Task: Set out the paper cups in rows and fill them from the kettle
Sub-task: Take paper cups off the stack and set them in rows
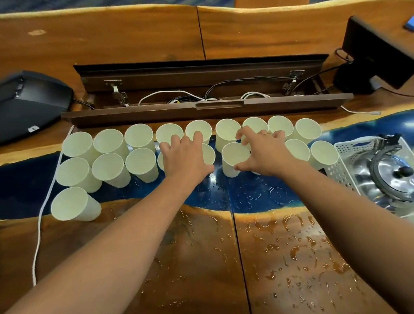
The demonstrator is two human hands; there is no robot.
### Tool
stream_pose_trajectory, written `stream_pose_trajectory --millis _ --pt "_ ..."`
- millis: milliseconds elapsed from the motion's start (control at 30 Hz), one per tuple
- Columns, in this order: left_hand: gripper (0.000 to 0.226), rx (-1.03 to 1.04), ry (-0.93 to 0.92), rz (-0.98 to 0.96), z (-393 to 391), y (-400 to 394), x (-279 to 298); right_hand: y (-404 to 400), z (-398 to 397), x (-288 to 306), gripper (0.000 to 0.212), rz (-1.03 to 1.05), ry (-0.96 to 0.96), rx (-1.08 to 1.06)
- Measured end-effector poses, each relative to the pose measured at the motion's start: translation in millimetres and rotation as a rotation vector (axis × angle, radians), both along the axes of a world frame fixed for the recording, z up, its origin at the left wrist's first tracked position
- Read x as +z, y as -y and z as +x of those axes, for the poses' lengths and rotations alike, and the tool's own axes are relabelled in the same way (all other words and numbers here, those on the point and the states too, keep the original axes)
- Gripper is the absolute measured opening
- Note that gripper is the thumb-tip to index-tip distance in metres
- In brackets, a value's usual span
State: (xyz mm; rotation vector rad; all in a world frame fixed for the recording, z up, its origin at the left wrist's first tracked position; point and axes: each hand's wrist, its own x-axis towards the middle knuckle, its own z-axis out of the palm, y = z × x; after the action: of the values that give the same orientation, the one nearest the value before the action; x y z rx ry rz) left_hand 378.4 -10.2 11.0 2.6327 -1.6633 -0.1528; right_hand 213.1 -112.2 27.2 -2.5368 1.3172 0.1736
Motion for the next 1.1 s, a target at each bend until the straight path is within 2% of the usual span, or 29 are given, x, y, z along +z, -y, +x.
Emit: stream_pose_trajectory --millis 133,433,933,1100 --pt "0.074 -0.001 -0.013 0.004 2.3 -0.2 -0.5 -2.3 -1.4 -0.9 0.081 0.006 -0.01 -0.001" --pt "0.074 -0.006 -0.033 0.007 1.8 -0.8 1.4 -8.3 2.5 4.5 0.069 0.038 0.079 -0.044" --pt "0.075 -0.006 -0.048 0.034 2.7 -3.6 8.1 -16.0 15.4 -6.0 0.074 0.07 0.105 -0.047" --pt "0.079 -0.019 -0.039 0.049 0.6 -5.1 16.5 -13.0 7.5 8.7 0.071 0.031 0.144 -0.054"
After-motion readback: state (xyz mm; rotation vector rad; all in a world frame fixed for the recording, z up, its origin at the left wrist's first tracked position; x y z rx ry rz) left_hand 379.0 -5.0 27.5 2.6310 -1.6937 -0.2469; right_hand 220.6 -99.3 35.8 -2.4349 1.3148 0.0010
